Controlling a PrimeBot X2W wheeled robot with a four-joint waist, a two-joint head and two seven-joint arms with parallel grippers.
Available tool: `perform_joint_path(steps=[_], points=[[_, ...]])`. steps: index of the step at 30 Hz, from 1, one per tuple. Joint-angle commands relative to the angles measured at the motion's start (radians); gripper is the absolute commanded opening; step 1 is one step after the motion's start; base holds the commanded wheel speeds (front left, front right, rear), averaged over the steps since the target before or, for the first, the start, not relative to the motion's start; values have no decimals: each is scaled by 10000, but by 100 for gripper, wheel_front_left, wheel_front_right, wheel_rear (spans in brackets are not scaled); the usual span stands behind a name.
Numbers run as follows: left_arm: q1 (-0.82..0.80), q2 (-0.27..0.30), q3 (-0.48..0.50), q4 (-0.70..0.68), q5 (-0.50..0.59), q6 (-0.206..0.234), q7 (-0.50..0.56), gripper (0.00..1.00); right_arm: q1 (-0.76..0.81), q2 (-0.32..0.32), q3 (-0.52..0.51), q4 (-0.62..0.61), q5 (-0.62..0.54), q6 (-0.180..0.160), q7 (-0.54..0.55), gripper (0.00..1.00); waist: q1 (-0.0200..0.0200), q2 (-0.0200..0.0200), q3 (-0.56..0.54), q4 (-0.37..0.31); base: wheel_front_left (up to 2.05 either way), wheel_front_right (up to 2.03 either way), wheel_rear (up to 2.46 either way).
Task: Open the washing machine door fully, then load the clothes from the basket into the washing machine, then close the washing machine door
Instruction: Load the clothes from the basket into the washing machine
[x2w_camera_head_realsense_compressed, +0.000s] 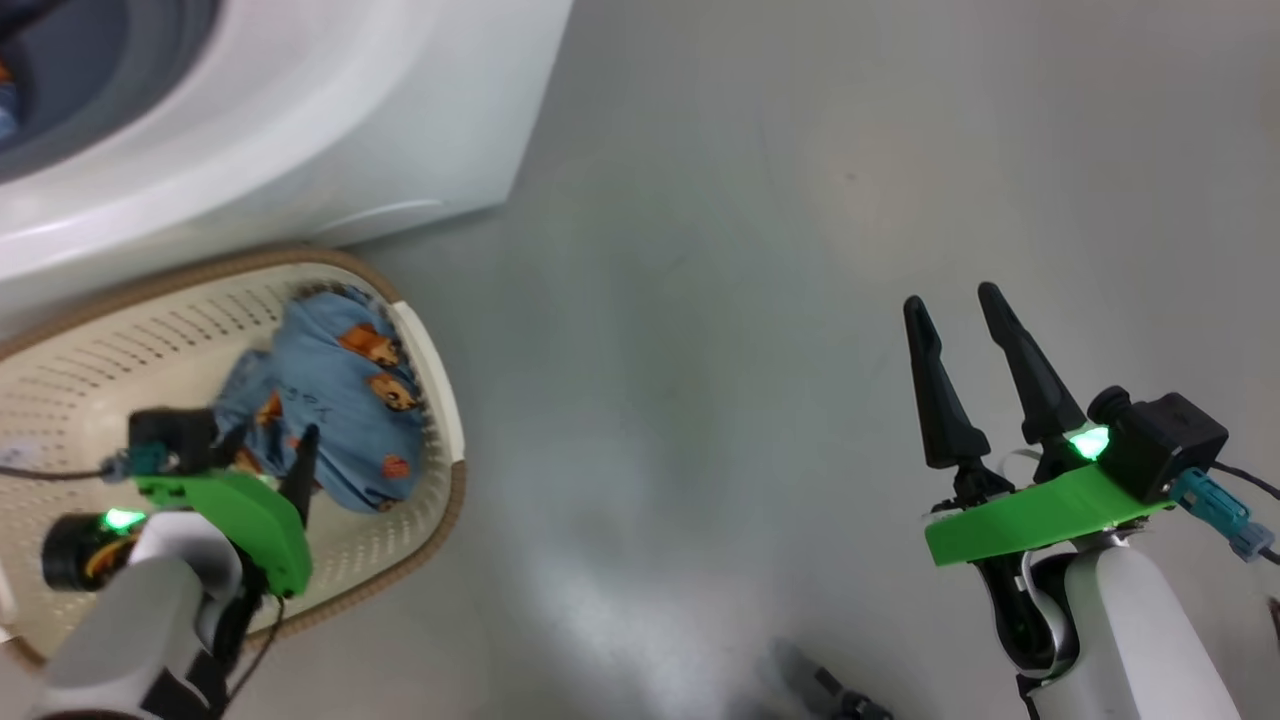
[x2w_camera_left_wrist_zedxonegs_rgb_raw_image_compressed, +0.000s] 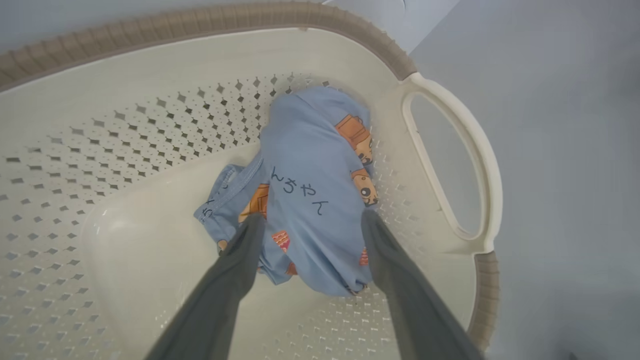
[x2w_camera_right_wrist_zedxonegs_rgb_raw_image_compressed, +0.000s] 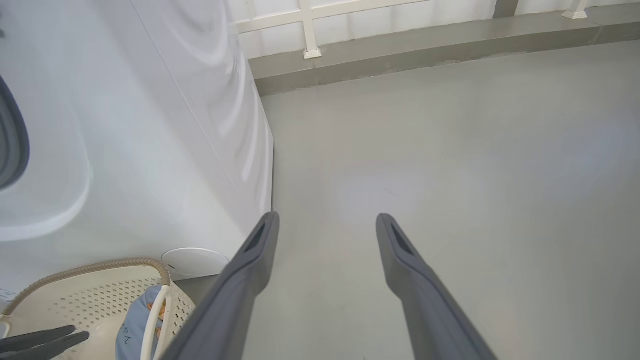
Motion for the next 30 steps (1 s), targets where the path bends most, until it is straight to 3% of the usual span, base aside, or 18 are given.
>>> perform_joint_path(steps=[1,14,26,27,29,30], points=[[-196,451,-17,14,-253,-15,66,100,-1,10,263,-284,64,16,-118,100,0,-1,616,-471,0,0,0],[-1367,1405,-2000,130,-2246,-15,1338,100,-405,59,735,-440,13,16,-118,100,0,-1,1369,-732,0,0,0],[-1988,1651,-3381,-132,-3860,-15,1766,98,-472,63,989,-629,108,16,-118,100,0,-1,1631,-827,0,0,0],[-1991,1665,-3526,-202,-3981,-15,1762,64,-465,63,993,-633,97,16,-118,100,0,-1,1612,-827,0,0,0],[-1986,1691,-3791,-296,-4220,-15,1692,11,-439,63,981,-638,58,16,-118,100,0,-1,1562,-816,0,0,0],[-1970,1685,-3908,-354,-4368,-15,1654,0,-423,63,967,-641,37,16,-118,100,0,-1,1530,-803,0,0,0]])
